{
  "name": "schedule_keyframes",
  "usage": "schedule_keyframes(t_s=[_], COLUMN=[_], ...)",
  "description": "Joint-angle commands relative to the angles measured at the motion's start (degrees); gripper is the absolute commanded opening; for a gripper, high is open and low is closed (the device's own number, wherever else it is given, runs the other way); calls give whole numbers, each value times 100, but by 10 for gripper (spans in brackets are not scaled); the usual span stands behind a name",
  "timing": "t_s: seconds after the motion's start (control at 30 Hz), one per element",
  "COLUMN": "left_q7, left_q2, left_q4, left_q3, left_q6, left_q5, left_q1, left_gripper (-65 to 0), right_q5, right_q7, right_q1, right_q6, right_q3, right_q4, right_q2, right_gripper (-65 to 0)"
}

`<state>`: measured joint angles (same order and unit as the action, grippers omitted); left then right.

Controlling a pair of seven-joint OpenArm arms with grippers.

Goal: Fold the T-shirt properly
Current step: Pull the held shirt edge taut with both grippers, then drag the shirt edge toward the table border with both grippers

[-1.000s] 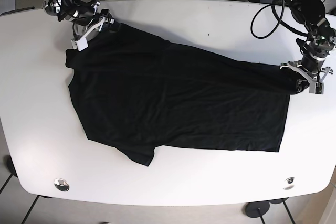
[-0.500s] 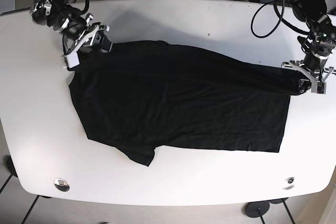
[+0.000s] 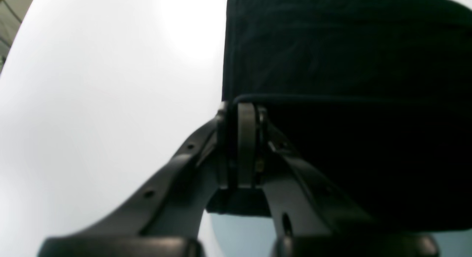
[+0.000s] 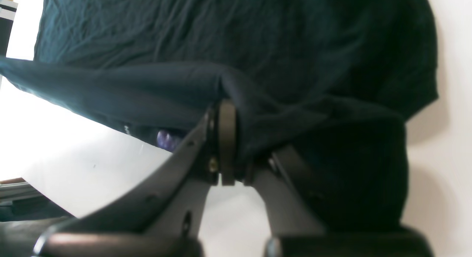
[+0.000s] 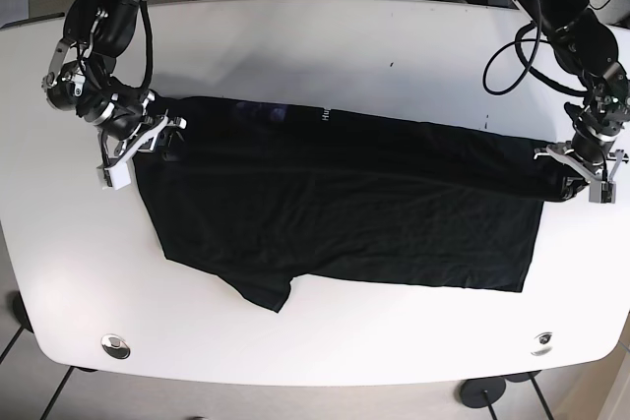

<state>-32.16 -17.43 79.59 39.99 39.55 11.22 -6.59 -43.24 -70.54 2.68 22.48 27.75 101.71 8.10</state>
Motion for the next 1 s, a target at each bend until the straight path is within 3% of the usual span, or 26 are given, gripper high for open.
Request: schedule_keyframes(t_s=[0.03,0.13,0.2,0.27,0.3,0.33,0.37,0.5,0.57,0.7,0.87,1.0], left_q7=[267,557,566,574,574,583,583,689,1207,2210,3010,3168], left_q2=[-231,-257,-266,-266,-266,-266,-274,-529,-582,-653,-653,-644], left_q4=[-166,-597,-764,-772,-772,-772,-799,-553,-526,-684,-1564,-1906], left_q3=[32,23,23,23,23,23,23,-3,-38,-135,-478,-487], left_q6=[-56,-56,-56,-118,-417,-751,-962,-839,-812,-856,-874,-874], left_q5=[69,60,60,69,86,95,104,113,113,78,78,78], left_q1=[-145,-260,-277,-286,-286,-277,-277,-225,74,593,716,699], left_gripper=[-642,-639,-600,-449,-331,-246,-214,-237,-242,-242,-242,-242], right_q5=[56,135,135,127,100,100,135,144,496,1366,1401,1445], right_q7=[140,377,500,500,500,509,518,536,755,1230,1643,1696], right_q1=[-114,-114,-105,-96,-26,106,255,712,915,1117,1082,1011], right_q6=[7,7,-11,-19,-28,-28,-37,-55,-151,-107,-90,315], right_q3=[34,34,34,78,78,87,87,96,104,8,-124,-124], right_q4=[-66,-224,-312,-277,-215,-22,233,620,629,488,-347,-699], right_q2=[83,83,83,179,241,250,302,557,654,619,592,548], right_gripper=[-631,-628,-579,-445,-350,-296,-292,-295,-295,-295,-295,-295])
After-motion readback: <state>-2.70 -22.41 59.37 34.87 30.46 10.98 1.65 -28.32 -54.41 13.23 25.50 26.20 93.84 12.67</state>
